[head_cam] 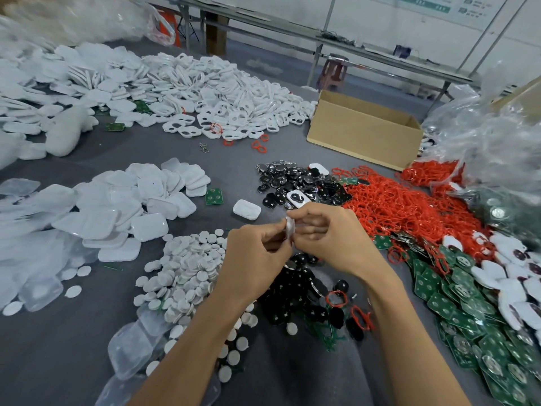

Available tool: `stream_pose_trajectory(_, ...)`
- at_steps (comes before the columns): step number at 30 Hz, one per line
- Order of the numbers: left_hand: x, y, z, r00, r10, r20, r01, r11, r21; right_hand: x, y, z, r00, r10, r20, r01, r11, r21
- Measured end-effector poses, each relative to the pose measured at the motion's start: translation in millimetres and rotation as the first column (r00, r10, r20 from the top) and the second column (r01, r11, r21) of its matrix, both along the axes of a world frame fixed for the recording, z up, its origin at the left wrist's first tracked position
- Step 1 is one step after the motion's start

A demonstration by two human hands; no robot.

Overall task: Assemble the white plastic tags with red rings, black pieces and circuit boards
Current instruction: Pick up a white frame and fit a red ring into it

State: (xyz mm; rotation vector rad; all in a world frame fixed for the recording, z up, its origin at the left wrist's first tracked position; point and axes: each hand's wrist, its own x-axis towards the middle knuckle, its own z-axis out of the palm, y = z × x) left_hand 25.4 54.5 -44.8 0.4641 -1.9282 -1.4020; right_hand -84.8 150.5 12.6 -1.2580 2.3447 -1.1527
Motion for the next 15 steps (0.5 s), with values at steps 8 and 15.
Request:
stream_pose_trajectory(8, 1.4, 3.8, 4.3, 0.998, -0.047, 0.044, 0.048, 0.999, -0.008, -0.3, 3.9, 6.8, 0.999, 0.024, 0.028, -0.024, 1.000, -0.009)
stream_pose_trajectory(15, 2.8, 5.2, 8.7, 0.985, 0.168, 0.023, -0.158, 0.958, -0.240, 2.7, 0.2, 7.0, 0.990, 0.042, 0.132, -0.036, 0.998, -0.052)
